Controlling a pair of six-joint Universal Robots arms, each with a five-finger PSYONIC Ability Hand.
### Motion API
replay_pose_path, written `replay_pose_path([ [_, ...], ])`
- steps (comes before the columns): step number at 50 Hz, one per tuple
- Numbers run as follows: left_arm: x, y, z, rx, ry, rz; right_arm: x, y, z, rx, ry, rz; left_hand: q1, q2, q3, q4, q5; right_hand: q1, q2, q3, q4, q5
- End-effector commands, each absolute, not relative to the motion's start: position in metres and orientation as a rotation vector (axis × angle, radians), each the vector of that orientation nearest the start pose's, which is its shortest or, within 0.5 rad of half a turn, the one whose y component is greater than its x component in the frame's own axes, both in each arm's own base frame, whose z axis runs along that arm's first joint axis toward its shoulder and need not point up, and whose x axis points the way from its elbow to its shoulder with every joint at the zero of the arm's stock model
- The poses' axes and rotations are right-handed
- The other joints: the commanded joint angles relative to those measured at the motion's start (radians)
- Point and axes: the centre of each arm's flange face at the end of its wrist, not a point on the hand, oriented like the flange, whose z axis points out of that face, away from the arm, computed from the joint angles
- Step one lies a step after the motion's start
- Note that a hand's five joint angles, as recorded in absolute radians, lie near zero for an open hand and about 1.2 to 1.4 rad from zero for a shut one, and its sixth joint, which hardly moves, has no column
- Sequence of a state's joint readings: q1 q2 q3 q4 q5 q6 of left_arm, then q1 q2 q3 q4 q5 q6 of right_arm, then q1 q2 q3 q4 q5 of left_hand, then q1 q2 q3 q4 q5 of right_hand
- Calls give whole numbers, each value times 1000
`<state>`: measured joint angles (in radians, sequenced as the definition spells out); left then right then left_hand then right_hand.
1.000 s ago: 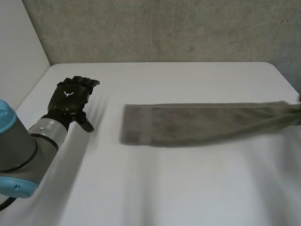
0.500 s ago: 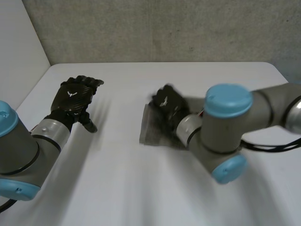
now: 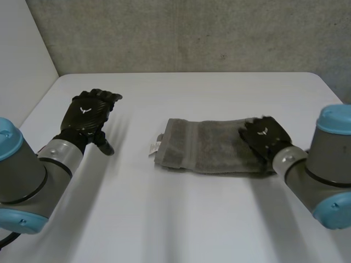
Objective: Fold the towel.
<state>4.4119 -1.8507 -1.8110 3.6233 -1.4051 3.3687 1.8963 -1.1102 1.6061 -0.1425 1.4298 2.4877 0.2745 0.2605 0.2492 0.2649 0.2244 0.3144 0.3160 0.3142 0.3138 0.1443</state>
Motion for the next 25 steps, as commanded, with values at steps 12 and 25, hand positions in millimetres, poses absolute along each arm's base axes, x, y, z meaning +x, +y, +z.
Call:
replay_pose_path([
  [12, -246, -277, 191, 832, 2258, -2297, 239, -318, 173, -1347, 2321, -2079, -90, -76, -65, -81, -215, 1082, 1080, 1082, 1083, 1077],
  [25, -254, -282, 210, 828, 2187, -2381, 386, -219, 179, -1899, 1431, -2046, -90, -76, -65, -81, -215, 1082, 1080, 1082, 1083, 1077],
])
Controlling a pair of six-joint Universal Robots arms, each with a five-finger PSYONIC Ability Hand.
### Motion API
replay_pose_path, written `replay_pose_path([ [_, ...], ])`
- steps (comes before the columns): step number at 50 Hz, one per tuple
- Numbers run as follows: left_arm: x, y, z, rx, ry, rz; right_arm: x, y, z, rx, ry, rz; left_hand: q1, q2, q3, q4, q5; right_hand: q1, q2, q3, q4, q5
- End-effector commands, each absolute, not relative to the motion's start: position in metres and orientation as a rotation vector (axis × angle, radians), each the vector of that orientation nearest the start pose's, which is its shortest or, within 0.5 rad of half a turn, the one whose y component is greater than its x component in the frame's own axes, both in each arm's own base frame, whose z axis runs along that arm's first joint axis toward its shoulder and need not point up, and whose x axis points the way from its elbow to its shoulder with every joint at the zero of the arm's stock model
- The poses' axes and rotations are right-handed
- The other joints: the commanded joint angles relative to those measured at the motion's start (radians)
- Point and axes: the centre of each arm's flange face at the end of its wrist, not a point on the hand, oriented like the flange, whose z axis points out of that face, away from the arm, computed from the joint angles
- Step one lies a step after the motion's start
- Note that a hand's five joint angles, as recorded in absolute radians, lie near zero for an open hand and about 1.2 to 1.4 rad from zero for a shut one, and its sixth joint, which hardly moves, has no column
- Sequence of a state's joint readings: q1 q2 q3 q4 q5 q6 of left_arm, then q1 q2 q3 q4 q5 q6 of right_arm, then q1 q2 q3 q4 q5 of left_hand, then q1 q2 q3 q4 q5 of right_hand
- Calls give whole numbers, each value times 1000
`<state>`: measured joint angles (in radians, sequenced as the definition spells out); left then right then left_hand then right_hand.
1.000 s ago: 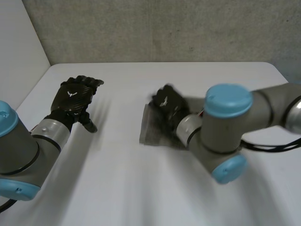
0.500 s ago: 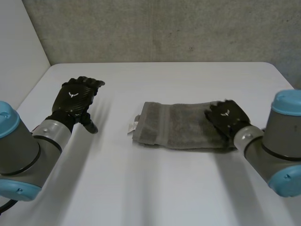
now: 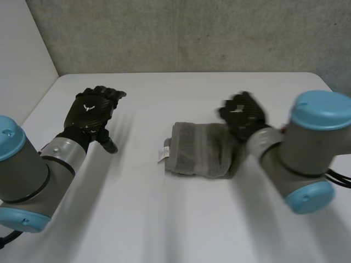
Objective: Fold the towel.
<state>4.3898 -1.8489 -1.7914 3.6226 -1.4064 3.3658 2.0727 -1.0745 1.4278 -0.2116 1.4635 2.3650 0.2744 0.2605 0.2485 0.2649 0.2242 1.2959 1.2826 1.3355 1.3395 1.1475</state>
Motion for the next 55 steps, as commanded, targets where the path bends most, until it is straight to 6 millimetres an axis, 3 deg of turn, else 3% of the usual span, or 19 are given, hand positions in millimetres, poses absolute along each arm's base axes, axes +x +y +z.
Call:
replay_pose_path([
  [1, -254, -282, 210, 828, 2187, -2381, 386, -219, 179, -1900, 1430, -2046, -90, -76, -64, -81, -215, 100, 114, 61, 57, 74],
  [4, -260, -281, 217, 839, 2163, -2414, 396, -205, 164, -2049, 1345, -2003, -90, -76, -64, -81, -215, 100, 114, 61, 57, 74],
  [5, -263, -281, 220, 843, 2149, -2431, 398, -198, 153, -2122, 1325, -1952, -90, -76, -64, -81, -215, -73, -60, -113, -117, -99],
  [6, -265, -282, 224, 843, 2138, -2445, 398, -198, 153, -2123, 1325, -1952, -90, -76, -64, -81, -215, -75, -61, -114, -118, -101],
  [8, -266, -282, 225, 838, 2137, -2456, 397, -192, 134, -2199, 1358, -1869, -90, -76, -64, -81, -215, -1004, -990, -1043, -1047, -1030],
  [10, -267, -283, 228, 824, 2139, -2476, 393, -196, 132, -2186, 1416, -1870, -90, -76, -64, -81, -215, -1121, -1108, -1161, -1165, -1147],
  [12, -268, -285, 231, 804, 2147, -2495, 391, -201, 135, -2136, 1491, -1898, -90, -76, -64, -81, -215, -1121, -1108, -1161, -1165, -1147],
  [16, -270, -292, 241, 719, 2184, -2567, 375, -221, 173, -1820, 1709, -1999, -90, -76, -64, -81, -215, -1121, -1108, -1161, -1165, -1147],
  [17, -270, -292, 241, 719, 2184, -2567, 374, -221, 173, -1819, 1709, -1999, -90, -76, -64, -81, -215, -1121, -1108, -1161, -1165, -1147],
  [19, -273, -298, 247, 672, 2206, -2613, 357, -234, 188, -1591, 1827, -1989, -84, -71, -59, -75, -209, -1121, -1108, -1161, -1165, -1147],
  [23, -279, -303, 248, 654, 2234, -2636, 343, -239, 204, -1373, 1895, -1975, -76, -62, -50, -66, -200, -1121, -1108, -1161, -1165, -1147],
  [25, -290, -302, 244, 680, 2289, -2626, 334, -239, 220, -1192, 1928, -1955, -70, -56, -44, -60, -194, -1121, -1108, -1161, -1165, -1147],
  [27, -299, -300, 241, 709, 2320, -2613, 329, -242, 221, -1131, 1953, -1934, -67, -53, -41, -57, -191, -1121, -1108, -1161, -1165, -1147],
  [31, -321, -296, 219, 763, 2444, -2512, 311, -260, 220, -1065, 2045, -1891, -46, -32, -20, -37, -171, -1121, -1108, -1161, -1165, -1147],
  [35, -332, -295, 198, 760, 2519, -2406, 309, -268, 210, -1076, 2078, -1828, -43, -29, -17, -34, -168, -1121, -1108, -1161, -1165, -1147],
  [37, -343, -292, 176, 764, 2568, -2300, 313, -277, 187, -1089, 2119, -1739, -43, -29, -17, -34, -168, -1121, -1108, -1161, -1165, -1147],
  [45, -358, -282, 132, 820, 2643, -2107, 316, -291, 147, -1082, 2217, -1579, -55, -41, -29, -45, -179, -1121, -1108, -1161, -1165, -1147],
  [51, -360, -275, 113, 949, 2581, -2026, 317, -293, 138, -1072, 2233, -1553, -58, -44, -32, -48, -182, -1121, -1108, -1161, -1165, -1147],
  [55, -360, -275, 112, 978, 2554, -2015, 317, -294, 138, -1065, 2232, -1553, -61, -47, -35, -51, -185, -1121, -1108, -1161, -1165, -1147],
])
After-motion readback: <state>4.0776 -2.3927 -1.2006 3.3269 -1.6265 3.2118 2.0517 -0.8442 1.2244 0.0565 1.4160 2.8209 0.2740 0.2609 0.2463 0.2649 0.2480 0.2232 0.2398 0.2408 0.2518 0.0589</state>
